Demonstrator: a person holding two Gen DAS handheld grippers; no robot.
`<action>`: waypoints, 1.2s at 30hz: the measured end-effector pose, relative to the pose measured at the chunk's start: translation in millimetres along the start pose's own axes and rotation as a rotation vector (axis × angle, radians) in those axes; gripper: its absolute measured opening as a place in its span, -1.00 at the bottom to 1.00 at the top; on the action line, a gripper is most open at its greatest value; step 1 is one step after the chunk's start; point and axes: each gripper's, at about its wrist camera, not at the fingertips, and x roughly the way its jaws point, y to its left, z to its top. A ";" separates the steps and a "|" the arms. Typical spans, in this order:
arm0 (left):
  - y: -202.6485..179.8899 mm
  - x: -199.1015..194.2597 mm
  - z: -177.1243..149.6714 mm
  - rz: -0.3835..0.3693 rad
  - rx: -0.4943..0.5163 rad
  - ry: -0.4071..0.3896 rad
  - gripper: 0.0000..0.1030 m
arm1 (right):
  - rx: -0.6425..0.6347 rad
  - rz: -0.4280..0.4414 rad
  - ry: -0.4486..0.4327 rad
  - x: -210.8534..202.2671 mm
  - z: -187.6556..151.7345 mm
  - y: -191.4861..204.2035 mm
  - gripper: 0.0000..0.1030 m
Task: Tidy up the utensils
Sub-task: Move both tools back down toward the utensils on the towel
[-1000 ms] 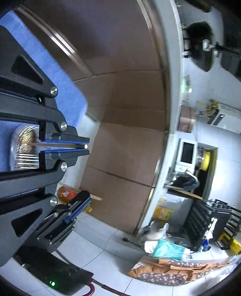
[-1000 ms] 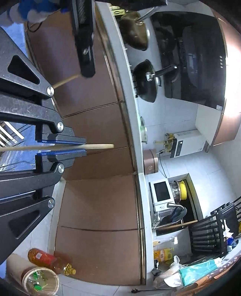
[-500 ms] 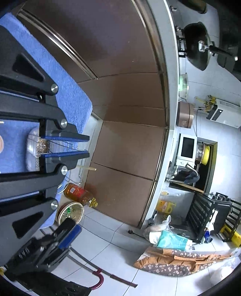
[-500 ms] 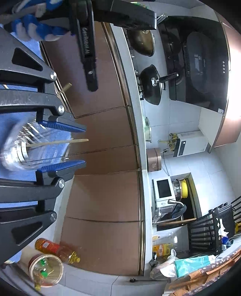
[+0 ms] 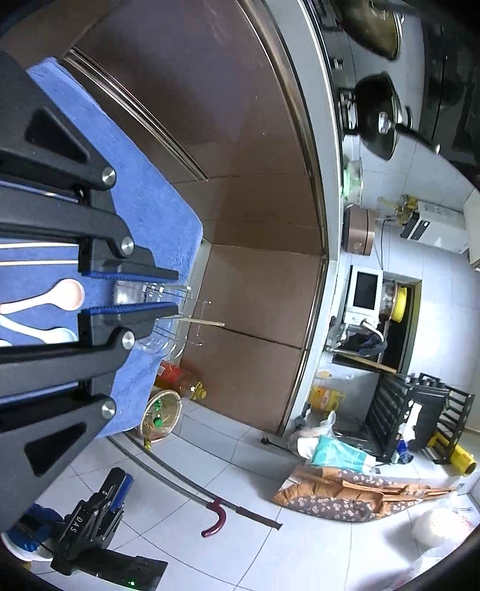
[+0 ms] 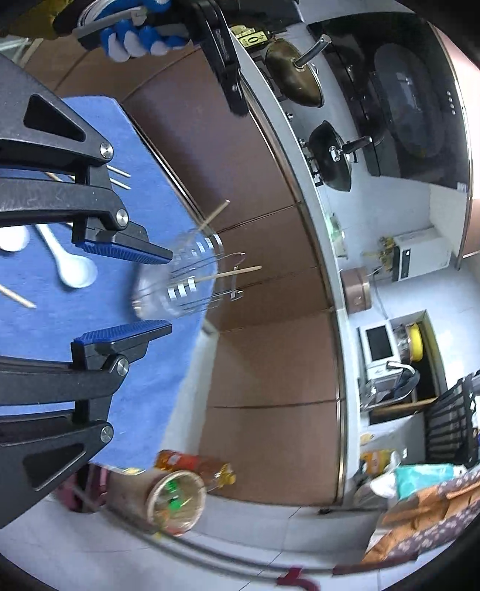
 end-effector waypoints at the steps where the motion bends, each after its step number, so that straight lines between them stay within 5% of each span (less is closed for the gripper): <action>1: 1.4 -8.9 -3.4 0.002 -0.001 0.000 -0.81 | 0.004 -0.006 0.003 -7.0 -3.1 0.2 -0.43; 4: 4.4 -30.5 -13.4 0.015 -0.013 0.024 -0.76 | 0.014 -0.011 0.012 -27.2 -10.2 1.5 -0.43; 8: 1.5 -55.8 -27.9 0.020 -0.011 0.044 -0.30 | 0.010 -0.016 0.019 -51.5 -18.6 8.2 -0.43; 20: -1.3 -71.7 -82.2 -0.022 -0.021 0.142 -0.29 | 0.029 0.019 0.092 -72.0 -46.4 15.9 -0.41; 27: 11.5 -49.8 -97.0 -0.001 -0.036 0.190 -0.29 | 0.042 0.025 0.117 -62.5 -52.9 9.1 -0.41; 36: 12.7 27.0 -123.8 0.005 -0.002 0.353 -0.29 | 0.085 0.070 0.204 -17.3 -67.7 -9.5 -0.41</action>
